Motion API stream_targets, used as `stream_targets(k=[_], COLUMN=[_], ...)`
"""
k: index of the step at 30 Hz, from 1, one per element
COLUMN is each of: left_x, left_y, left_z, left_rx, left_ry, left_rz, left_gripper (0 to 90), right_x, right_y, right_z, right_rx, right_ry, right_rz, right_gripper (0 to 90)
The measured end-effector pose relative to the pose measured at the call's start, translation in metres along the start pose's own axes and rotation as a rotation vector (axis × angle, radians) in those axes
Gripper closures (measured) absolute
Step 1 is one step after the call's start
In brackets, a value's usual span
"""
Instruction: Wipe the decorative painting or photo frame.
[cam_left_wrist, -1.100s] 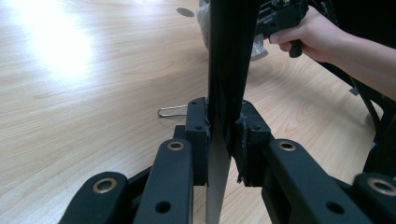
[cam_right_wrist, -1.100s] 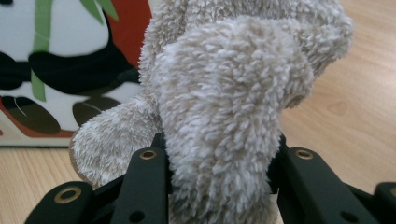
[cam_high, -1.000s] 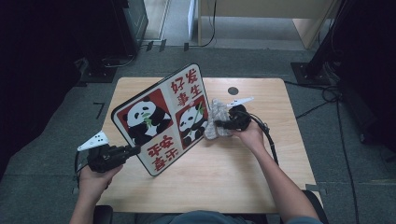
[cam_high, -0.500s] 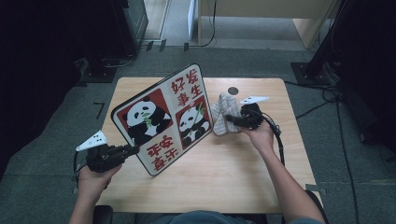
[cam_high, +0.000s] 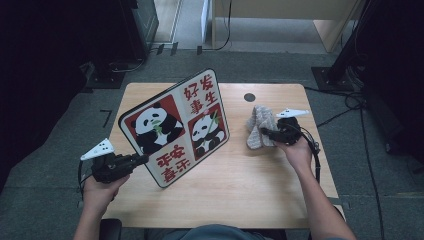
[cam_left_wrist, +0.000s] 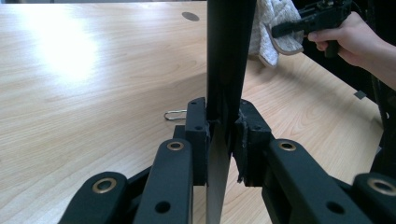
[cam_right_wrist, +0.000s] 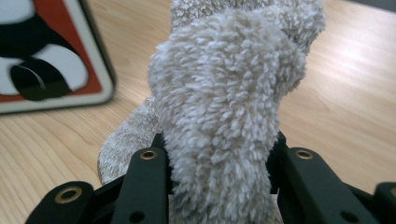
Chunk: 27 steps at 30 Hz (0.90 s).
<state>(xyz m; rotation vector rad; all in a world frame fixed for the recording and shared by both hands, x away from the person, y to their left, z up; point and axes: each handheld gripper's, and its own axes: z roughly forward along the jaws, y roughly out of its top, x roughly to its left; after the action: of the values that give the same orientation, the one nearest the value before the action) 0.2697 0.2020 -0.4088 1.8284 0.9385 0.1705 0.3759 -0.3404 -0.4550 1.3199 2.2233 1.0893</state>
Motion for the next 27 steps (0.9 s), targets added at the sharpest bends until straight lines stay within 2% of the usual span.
stream_targets(k=[6,12,15,21,27], left_x=[0.0,0.001,0.002,0.003,0.002], left_y=[0.0,0.0,0.0,0.0,0.001], left_z=[0.0,0.0,-0.001,-0.001,-0.001], left_rx=[0.002,0.0,0.0,0.0,0.003], left_ry=[0.003,0.001,0.002,0.003,0.007], left_rz=[0.001,0.005,0.006,0.008,0.009], left_gripper=[77.3,77.3,77.2,77.0,76.9], right_x=[-0.012,-0.025,-0.03,-0.035,-0.042], right_y=[-0.011,-0.021,-0.026,-0.031,-0.034], right_z=[-0.005,0.0,0.007,0.013,0.016], right_rx=[0.021,0.05,0.065,0.046,0.029], right_ry=[-0.039,-0.075,-0.076,-0.065,-0.039], right_rz=[0.025,0.055,0.077,0.104,0.167], right_gripper=[64.6,64.4,64.2,62.4,47.6])
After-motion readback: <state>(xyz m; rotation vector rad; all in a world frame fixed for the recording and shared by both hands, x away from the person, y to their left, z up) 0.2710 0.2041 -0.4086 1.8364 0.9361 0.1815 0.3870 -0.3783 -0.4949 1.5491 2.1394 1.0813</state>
